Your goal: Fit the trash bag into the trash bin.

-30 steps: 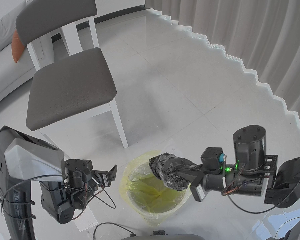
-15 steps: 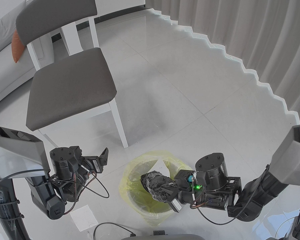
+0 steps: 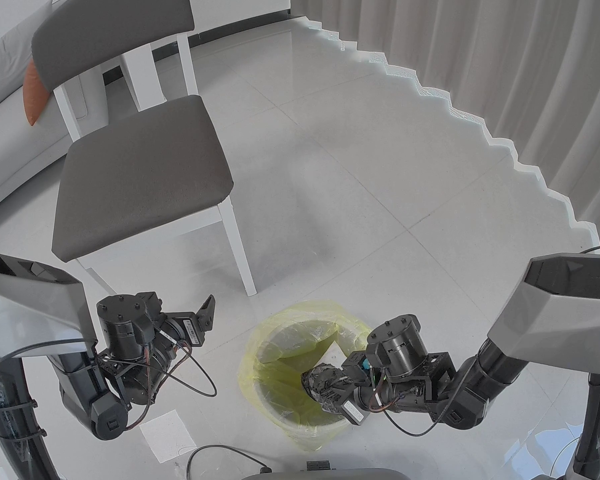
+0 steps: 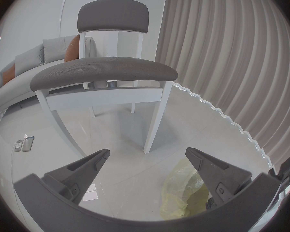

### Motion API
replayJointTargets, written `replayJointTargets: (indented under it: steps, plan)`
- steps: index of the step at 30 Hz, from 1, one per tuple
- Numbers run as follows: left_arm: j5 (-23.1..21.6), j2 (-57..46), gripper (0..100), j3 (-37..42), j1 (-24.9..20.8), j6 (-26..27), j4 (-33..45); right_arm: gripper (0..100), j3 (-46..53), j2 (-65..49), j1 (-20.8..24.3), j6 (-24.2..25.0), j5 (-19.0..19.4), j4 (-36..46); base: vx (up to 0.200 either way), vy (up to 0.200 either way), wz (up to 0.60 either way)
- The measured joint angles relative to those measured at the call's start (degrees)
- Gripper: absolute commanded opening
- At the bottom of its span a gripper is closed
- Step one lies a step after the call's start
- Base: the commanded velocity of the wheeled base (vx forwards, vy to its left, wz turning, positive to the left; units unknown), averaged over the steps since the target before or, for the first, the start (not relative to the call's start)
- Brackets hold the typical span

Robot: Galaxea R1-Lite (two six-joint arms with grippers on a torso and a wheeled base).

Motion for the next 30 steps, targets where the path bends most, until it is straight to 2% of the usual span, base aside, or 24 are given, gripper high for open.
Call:
replayJointTargets:
  steps: [14, 19, 22, 26, 30]
  plan:
    - [0.06, 0.00, 100, 1.63, -0.24, -2.52, 0.02, 0, -18.55, 7.03, -2.29, -2.79, 0.07, 13.41, 0.000, 0.000, 0.00]
    - [0.06, 0.06, 100, 1.82, -1.56, -3.21, 0.00, 0, -23.24, 9.09, -2.79, -7.36, 4.21, 14.97, 0.000, 0.000, 0.00]
    - [-0.38, 0.11, 100, 1.02, -2.43, -3.18, 0.02, 0, -25.44, 9.90, -3.27, -8.56, 5.06, 15.82, 0.000, 0.000, 0.00]
    - [-2.24, 0.52, 100, -1.07, -2.89, -3.15, -0.02, 0, -27.54, 11.00, -3.75, -8.62, 4.95, 17.87, 0.000, 0.000, 0.00]
    - [-3.57, 1.13, 100, -1.57, -3.02, -3.23, 0.00, 0, -29.39, 12.15, -4.52, -8.51, 2.95, 17.20, 0.000, 0.000, 0.00]
